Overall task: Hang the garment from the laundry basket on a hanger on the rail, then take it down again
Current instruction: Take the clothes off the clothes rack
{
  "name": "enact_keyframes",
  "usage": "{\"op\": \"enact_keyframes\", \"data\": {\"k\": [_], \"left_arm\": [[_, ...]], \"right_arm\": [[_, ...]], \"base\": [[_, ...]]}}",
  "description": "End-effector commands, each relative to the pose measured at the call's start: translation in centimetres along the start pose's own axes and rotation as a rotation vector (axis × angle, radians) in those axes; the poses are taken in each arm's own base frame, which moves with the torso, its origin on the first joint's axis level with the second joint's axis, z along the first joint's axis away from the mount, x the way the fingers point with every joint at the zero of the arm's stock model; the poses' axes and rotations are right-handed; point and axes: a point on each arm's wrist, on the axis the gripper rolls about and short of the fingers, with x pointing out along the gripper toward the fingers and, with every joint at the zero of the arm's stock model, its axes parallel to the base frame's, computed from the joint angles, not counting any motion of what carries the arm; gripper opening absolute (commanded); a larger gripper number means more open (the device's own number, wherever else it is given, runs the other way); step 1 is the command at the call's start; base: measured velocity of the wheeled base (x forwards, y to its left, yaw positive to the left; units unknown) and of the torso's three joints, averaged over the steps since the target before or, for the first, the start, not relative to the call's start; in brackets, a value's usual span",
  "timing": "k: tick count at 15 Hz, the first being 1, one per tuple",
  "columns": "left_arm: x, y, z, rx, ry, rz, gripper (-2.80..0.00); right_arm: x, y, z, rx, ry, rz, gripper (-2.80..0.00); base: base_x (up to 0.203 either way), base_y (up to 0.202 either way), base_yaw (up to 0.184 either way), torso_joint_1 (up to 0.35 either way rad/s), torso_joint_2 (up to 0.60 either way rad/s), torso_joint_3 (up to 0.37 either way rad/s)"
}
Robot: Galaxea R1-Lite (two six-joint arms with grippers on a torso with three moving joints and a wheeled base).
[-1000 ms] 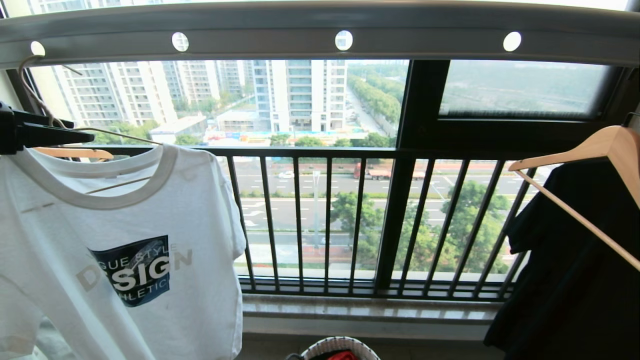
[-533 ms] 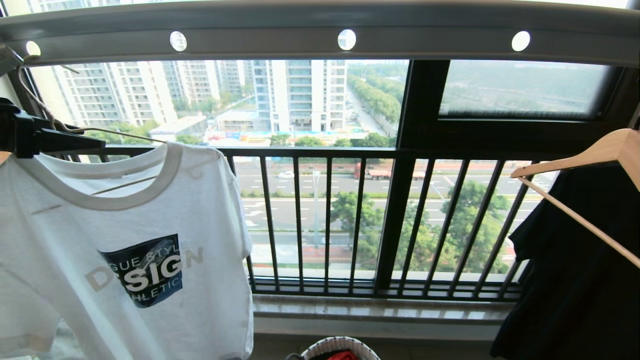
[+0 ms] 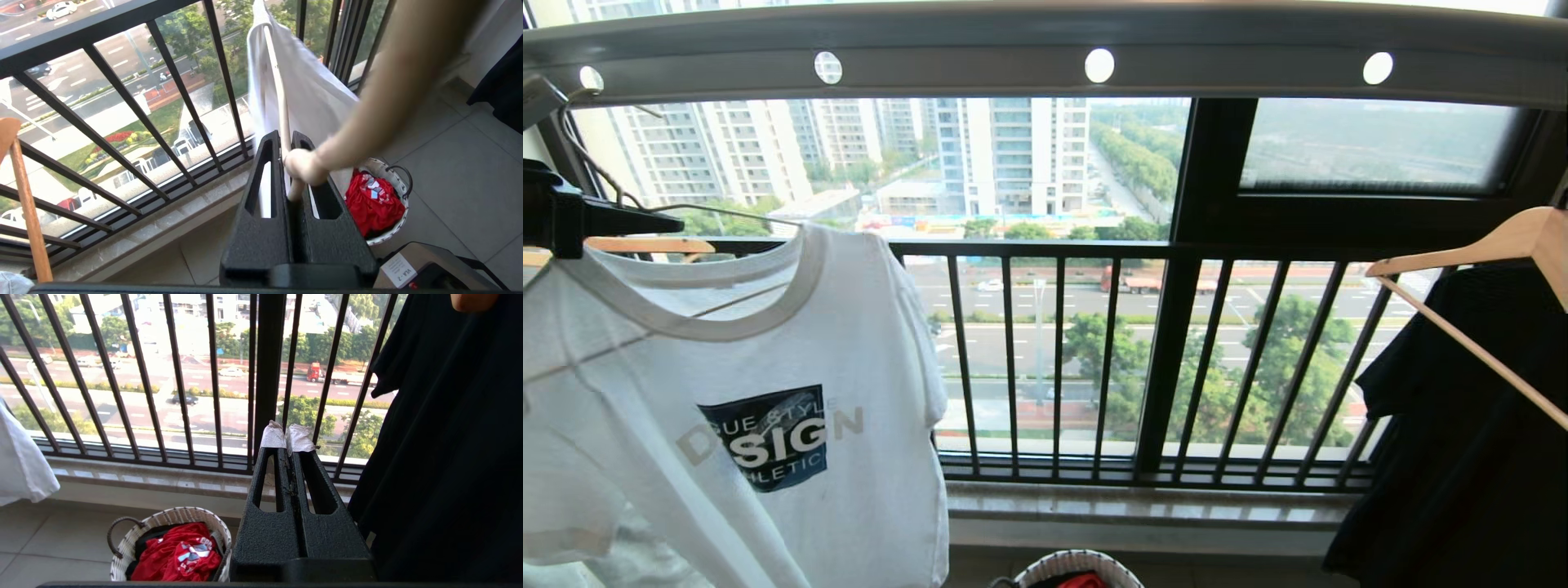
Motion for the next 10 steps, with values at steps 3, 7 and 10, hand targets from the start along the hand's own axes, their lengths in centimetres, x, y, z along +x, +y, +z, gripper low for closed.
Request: {"op": "enact_keyframes", "data": {"k": [3, 7, 10], "left_arm": [[-1.2, -1.4, 0.9, 0.0, -0.015, 0.011, -2.8], [-2.2, -2.9, 1.2, -0.013, -0.009, 0.029, -2.8], [-2.9, -3.9, 1.0, -0.024, 0.032, 0.083, -2.8]], "right_arm": [[0.0, 0.0, 0.0, -0.001, 0.001, 0.001, -2.8], [0.0, 0.0, 0.0, -0.001, 0.001, 0.001, -2.8], [0.0, 0.0, 0.0, -0.001, 0.001, 0.001, -2.8]], "base": [[0.0, 0.0, 0.0, 0.0, 0.0, 0.0], [0.0, 0.0, 0.0, 0.0, 0.0, 0.0], [0.0, 0.0, 0.0, 0.0, 0.0, 0.0]]}}
